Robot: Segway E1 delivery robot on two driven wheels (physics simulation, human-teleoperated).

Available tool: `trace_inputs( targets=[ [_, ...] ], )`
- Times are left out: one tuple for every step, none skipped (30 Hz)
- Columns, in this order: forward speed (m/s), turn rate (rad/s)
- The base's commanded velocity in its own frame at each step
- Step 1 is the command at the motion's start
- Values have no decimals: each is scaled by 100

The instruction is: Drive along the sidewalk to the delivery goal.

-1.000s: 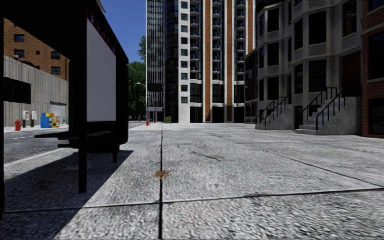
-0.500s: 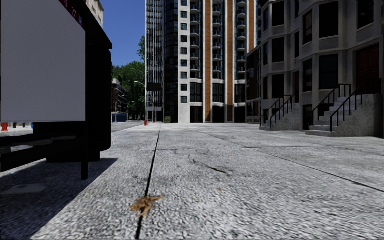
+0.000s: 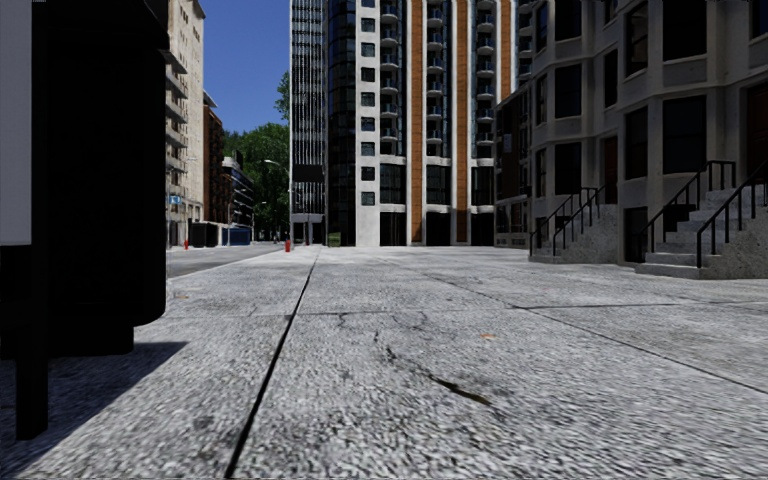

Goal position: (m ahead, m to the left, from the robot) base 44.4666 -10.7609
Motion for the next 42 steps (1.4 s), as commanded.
trace_inputs(
  targets=[
    [200,0],
    [200,0],
    [200,0],
    [200,0],
    [200,0],
    [200,0],
    [200,0],
    [200,0],
    [200,0],
    [200,0],
    [200,0],
    [200,0],
    [200,0],
    [200,0],
    [200,0],
    [200,0],
    [200,0],
    [200,0],
    [200,0],
    [200,0],
    [200,0],
    [200,0],
    [200,0],
    [200,0],
    [200,0],
    [200,0],
    [200,0],
    [200,0],
    [200,0],
    [200,0],
    [200,0],
    [200,0],
    [200,0],
    [200,0],
    [200,0],
    [200,0],
    [200,0],
    [200,0],
    [200,0],
    [200,0],
    [200,0],
    [200,0]
  ],
)
